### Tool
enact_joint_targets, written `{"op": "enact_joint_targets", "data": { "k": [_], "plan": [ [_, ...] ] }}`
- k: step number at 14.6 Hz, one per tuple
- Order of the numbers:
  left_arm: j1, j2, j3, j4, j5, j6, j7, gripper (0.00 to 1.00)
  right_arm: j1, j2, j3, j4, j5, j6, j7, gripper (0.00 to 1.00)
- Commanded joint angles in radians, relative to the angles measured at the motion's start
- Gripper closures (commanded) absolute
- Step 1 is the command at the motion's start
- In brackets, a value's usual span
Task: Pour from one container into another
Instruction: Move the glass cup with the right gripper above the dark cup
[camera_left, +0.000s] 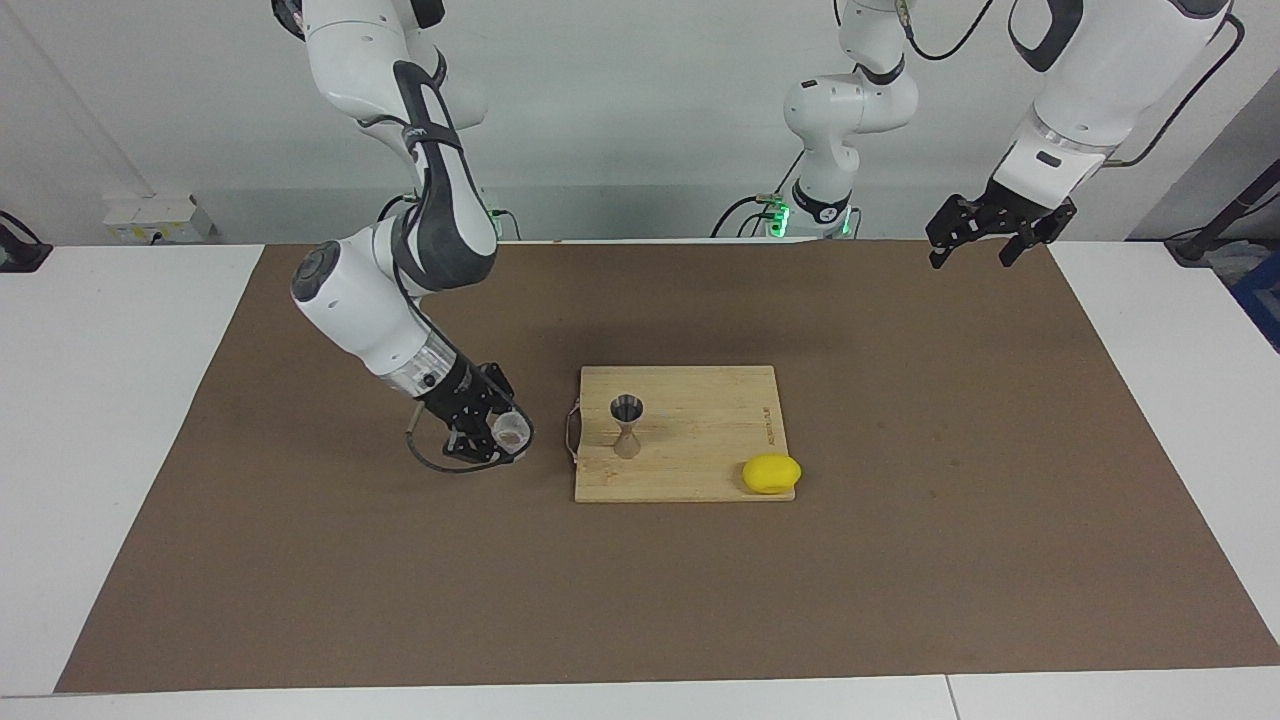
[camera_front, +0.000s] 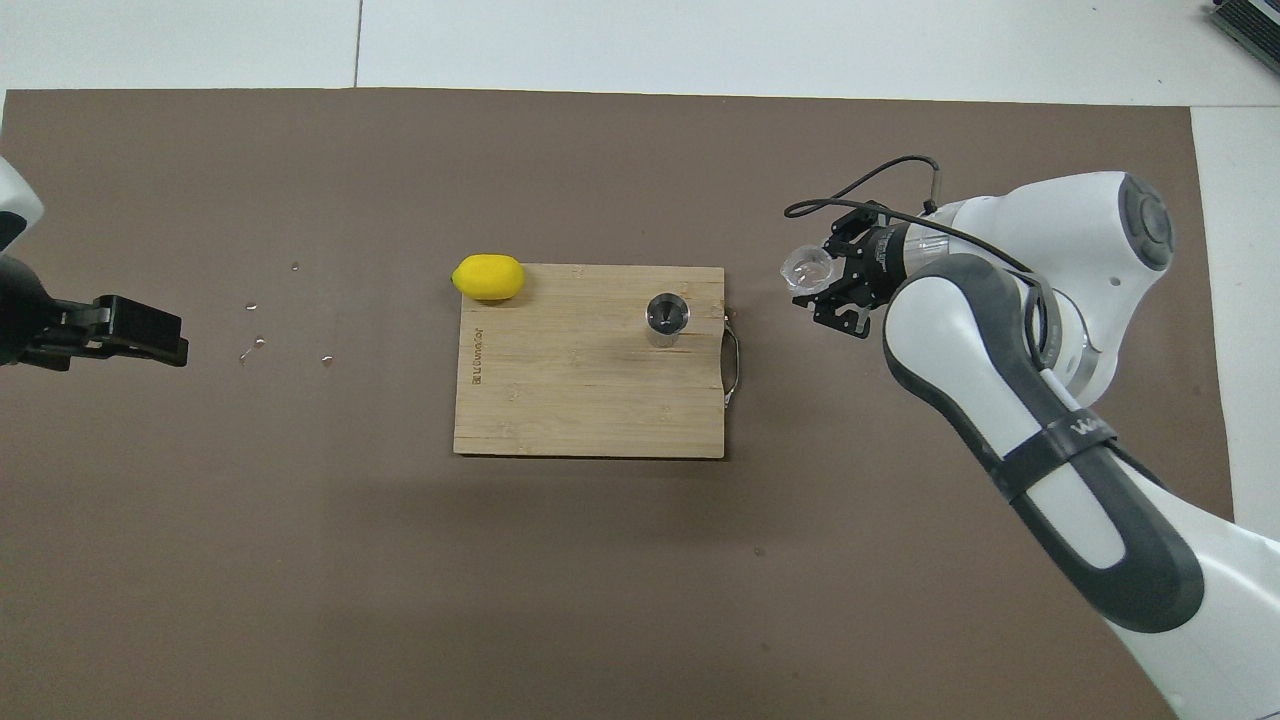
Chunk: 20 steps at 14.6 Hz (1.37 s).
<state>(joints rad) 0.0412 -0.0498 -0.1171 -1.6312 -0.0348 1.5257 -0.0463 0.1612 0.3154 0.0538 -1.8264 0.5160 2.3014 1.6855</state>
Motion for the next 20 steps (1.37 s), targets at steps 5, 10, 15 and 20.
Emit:
{"op": "enact_joint_targets", "data": {
  "k": [5,10,15,20],
  "plan": [
    [0.011,-0.001,-0.009,0.005,0.016,-0.022,0.000,0.00,0.112,0.059,-0.003,0.140,-0.227,-0.020,0.249,1.00],
    [0.011,-0.001,-0.009,0.005,0.016,-0.022,0.000,0.00,0.169,0.080,-0.003,0.217,-0.364,-0.076,0.348,1.00],
    [0.011,-0.001,-0.009,0.007,0.016,-0.022,0.000,0.00,0.207,0.080,0.003,0.252,-0.481,-0.160,0.347,1.00],
    [0.011,-0.001,-0.009,0.007,0.016,-0.022,0.000,0.00,0.247,0.079,0.004,0.262,-0.557,-0.203,0.345,1.00]
  ]
}}
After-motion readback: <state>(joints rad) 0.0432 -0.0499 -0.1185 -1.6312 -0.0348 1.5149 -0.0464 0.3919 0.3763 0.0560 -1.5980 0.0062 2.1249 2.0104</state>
